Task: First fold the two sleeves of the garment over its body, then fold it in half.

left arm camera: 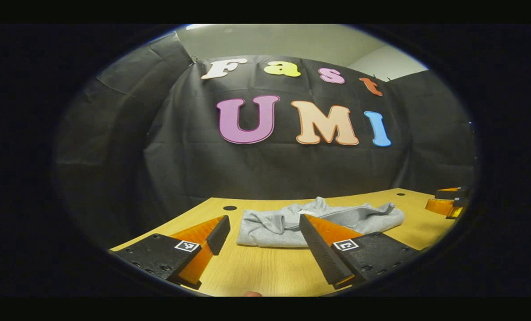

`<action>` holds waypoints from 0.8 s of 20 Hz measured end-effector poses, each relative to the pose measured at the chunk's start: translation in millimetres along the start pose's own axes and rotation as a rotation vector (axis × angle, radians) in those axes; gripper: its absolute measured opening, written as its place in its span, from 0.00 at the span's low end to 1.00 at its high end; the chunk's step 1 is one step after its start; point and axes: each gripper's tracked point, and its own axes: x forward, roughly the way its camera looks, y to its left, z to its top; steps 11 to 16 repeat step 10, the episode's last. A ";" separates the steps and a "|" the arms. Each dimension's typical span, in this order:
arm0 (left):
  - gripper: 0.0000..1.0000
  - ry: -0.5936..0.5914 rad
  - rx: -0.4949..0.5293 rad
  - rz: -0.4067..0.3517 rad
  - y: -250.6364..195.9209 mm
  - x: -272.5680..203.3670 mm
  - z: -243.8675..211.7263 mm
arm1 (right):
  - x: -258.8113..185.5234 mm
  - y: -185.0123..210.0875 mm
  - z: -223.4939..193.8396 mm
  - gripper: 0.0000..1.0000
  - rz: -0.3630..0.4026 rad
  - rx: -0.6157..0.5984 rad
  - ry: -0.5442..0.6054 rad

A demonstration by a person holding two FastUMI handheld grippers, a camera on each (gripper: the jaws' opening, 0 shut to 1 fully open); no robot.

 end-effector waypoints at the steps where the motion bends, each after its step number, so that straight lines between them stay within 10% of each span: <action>1: 0.94 -0.001 -0.007 -0.003 -1.0 -0.2 -0.3 | 1.1 1.5 -1.9 0.97 0.004 0.013 0.010; 16: 0.93 -0.008 0.001 -0.011 -6.5 -2.6 3.2 | 0.0 7.5 -0.3 0.97 0.023 0.024 0.008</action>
